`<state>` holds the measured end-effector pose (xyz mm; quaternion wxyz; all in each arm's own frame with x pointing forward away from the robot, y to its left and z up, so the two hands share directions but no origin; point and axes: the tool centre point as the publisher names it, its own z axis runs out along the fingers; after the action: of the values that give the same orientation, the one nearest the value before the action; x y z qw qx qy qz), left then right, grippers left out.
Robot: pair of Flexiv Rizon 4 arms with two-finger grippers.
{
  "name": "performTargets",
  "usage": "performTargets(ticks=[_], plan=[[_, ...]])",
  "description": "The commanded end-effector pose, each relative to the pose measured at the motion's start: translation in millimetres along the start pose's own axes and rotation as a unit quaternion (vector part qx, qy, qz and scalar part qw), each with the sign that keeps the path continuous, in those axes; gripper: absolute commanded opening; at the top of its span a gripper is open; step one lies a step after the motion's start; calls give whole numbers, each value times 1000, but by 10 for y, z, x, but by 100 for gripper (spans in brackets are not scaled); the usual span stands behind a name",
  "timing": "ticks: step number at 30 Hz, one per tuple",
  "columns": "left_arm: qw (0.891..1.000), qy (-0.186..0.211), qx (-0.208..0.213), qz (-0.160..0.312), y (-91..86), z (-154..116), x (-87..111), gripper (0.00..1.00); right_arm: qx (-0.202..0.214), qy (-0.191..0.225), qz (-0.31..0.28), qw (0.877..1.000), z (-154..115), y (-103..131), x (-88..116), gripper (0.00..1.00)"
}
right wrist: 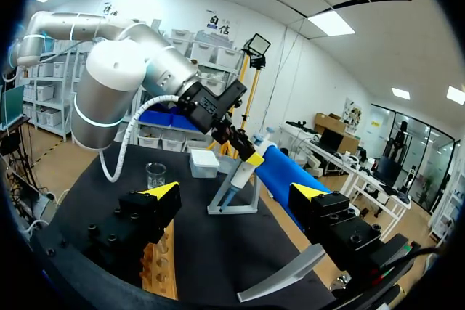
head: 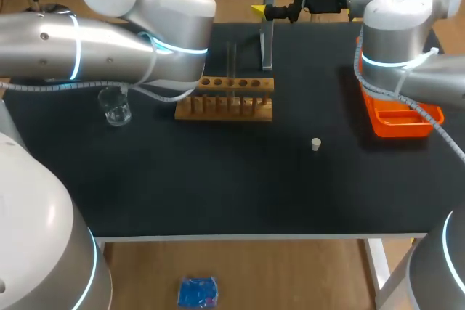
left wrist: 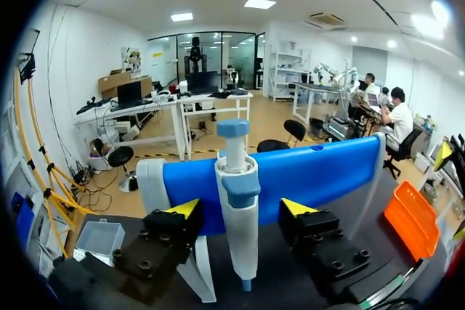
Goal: Invert the test tube, pick up the pipette, mount the tip to pipette, aspirate from beaker and dispense into the tube, eject the tip, return the pipette, and cap with the stopper.
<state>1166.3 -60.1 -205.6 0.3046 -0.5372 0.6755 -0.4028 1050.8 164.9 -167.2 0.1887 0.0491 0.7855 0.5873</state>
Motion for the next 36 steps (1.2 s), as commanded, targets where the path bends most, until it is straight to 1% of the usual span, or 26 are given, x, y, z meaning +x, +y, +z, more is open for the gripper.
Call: performTargets(ticks=[1,5,8,12,15,17,18,20,22,23,24,25,26,27,28,29,31,32,33,34,35,36], plan=[[1000,-1,6,-2,5,-58,-2,100,1,0,0,1000,1,2,-2,100],[1000,-5,18,-1,-69,-142,-14,100,1,0,0,1000,1,2,-2,100],[1000,-5,30,4,-164,-236,-6,100,1,0,0,1000,1,2,-2,100],[999,10,39,26,-304,-383,22,100,1,0,0,1000,1,2,-2,100],[997,38,40,57,-374,-514,29,100,1,0,0,1000,1,2,-2,100],[992,84,57,81,-407,-609,37,100,1,0,0,1000,1,2,-2,100],[985,116,74,103,-425,-669,50,100,1,0,0,1000,1,2,-2,100],[970,166,94,151,-433,-789,87,100,1,0,0,1000,1,2,-2,100],[954,222,107,171,-416,-895,89,100,1,0,0,1000,1,2,-2,100],[943,251,112,187,-403,-951,98,100,1,0,0,1000,1,2,-2,100],[936,270,117,192,-392,-999,92,100,1,0,0,1000,1,2,-2,100],[927,294,114,202,-376,-1040,85,100,1,0,0,1000,1,2,-2,100],[914,321,117,216,-357,-1087,96,100,1,0,0,1000,1,2,-2,100],[905,343,121,219,-348,-1131,99,100,1,0,0,1000,1,2,-2,100],[894,370,121,224,-337,-1170,103,100,1,0,0,1000,1,2,-2,100],[878,397,125,237,-321,-1218,121,100,1,0,0,1000,1,2,-2,100],[844,459,140,239,-301,-1321,150,100,1,0,0,1000,1,2,-2,100],[830,481,141,245,-291,-1358,169,100,1,0,0,1000,1,2,-2,100],[804,521,139,251,-269,-1433,212,100,1,0,0,1000,1,2,-2,100],[779,554,141,258,-249,-1491,245,100,1,0,0,1000,1,2,-2,100],[763,572,145,265,-231,-1539,269,100,1,0,0,1000,1,2,-2,100],[763,572,145,265,-231,-1539,269,100,1,0,0,1000,1,2,-2,100]])
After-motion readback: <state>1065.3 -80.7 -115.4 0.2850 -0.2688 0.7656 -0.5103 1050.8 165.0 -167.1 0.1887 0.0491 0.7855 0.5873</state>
